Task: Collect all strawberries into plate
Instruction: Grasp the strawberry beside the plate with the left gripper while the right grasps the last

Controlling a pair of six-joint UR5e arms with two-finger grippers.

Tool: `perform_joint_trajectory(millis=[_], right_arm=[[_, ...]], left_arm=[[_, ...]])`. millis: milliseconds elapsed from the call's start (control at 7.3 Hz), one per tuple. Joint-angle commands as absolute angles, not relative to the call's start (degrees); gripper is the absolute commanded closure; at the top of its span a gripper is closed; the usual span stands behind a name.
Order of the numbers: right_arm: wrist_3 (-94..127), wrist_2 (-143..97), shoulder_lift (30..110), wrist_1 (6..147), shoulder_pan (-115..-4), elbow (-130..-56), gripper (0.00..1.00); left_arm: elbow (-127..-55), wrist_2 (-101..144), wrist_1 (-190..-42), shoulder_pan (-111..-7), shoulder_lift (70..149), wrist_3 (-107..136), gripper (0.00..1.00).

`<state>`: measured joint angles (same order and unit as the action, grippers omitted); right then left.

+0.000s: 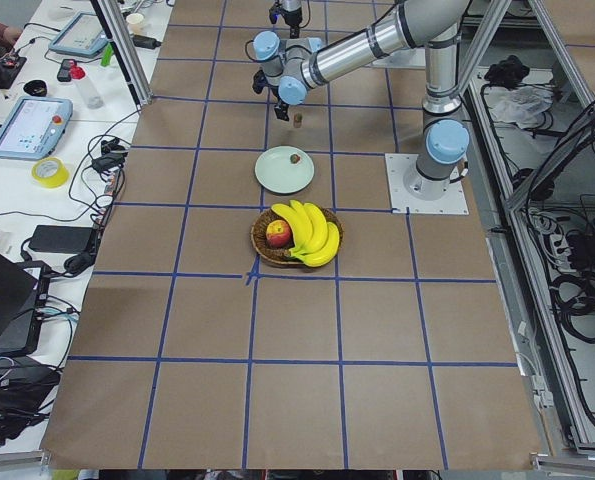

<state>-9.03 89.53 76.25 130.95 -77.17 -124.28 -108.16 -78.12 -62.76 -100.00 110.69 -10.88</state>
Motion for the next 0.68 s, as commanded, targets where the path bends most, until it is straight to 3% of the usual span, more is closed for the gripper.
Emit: perform_joint_trajectory(millis=[0,274,411,548], right_arm=[[-9.6,89.6,76.3,130.4,-77.3,-123.9,1.0],[-8.7,89.5,76.8,130.2,-77.6,-123.7,1.0],[-7.6,89.6,77.3,130.3,-80.2,-122.7,1.0],[-2.5,89.6,77.4,128.5,-85.2,-119.7,1.0]], left_arm=[[-110.5,-78.1,-59.4,-100.2,111.4,-10.6,0.0],[-110.5,-78.0,-59.3,-102.2,111.4,-10.1,0.03],[-110.7,-78.0,-59.4,-102.5,111.4,-10.1,0.09],[-110.8,-78.1,-59.5,-102.5,111.4,-10.1,0.23]])
